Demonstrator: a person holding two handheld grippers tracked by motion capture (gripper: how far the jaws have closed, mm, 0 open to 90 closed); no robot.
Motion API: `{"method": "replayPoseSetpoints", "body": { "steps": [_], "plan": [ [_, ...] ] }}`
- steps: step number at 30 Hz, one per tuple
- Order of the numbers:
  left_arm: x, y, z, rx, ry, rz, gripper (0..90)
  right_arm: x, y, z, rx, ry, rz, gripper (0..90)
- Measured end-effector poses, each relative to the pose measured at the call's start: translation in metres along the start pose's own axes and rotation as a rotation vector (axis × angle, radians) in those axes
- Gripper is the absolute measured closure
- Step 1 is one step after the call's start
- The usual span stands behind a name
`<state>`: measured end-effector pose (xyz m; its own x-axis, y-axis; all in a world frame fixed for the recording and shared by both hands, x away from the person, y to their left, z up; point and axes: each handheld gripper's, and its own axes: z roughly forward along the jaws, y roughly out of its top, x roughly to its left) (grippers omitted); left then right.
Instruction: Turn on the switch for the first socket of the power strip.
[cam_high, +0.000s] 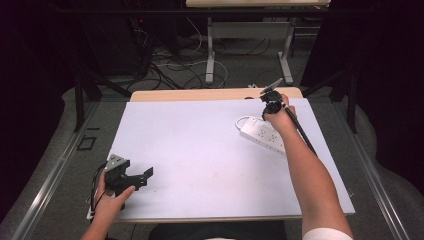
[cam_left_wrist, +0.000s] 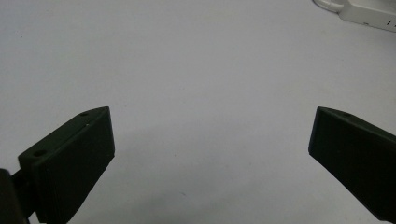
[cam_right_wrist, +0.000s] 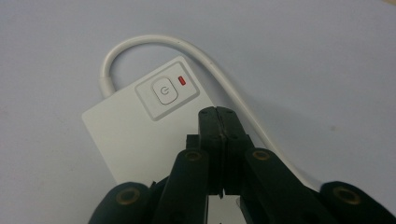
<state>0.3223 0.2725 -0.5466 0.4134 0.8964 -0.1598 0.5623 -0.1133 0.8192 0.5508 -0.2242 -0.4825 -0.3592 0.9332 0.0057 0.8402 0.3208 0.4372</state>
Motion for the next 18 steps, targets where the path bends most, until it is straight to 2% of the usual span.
{"method": "replayPoseSetpoints", "body": {
  "steps": [2, 3, 6, 9, 10, 14, 17, 18],
  "plan": [
    [0.0, 0.0, 0.0, 0.0, -0.001, 0.0, 0.1, 0.002, 0.0, 0.003, 0.009, -0.002, 0.01, 90.0],
    [0.0, 0.0, 0.0, -0.002, -0.001, 0.002, 0.1, 0.002, 0.0, 0.004, 0.014, -0.001, -0.016, 90.0],
    [0.001, 0.0, 0.0, -0.002, -0.001, 0.0, 0.1, 0.004, -0.001, 0.008, 0.013, 0.005, -0.018, 90.0],
    [0.001, 0.0, 0.0, -0.002, 0.0, 0.0, 0.1, 0.005, 0.0, 0.011, 0.041, -0.012, -0.028, 90.0],
    [0.001, 0.0, 0.0, -0.002, 0.0, 0.0, 0.1, 0.006, 0.0, 0.012, 0.044, -0.017, -0.014, 90.0],
    [0.001, 0.0, 0.0, -0.003, 0.001, 0.0, 0.1, 0.004, -0.001, 0.015, 0.036, -0.015, -0.025, 90.0],
    [0.001, 0.0, 0.001, -0.005, 0.002, -0.003, 0.1, 0.003, -0.001, 0.017, 0.061, -0.02, -0.029, 90.0],
    [0.001, 0.0, 0.001, -0.005, 0.001, -0.005, 0.1, 0.004, -0.001, 0.017, 0.069, -0.016, -0.015, 90.0]
  ]
}}
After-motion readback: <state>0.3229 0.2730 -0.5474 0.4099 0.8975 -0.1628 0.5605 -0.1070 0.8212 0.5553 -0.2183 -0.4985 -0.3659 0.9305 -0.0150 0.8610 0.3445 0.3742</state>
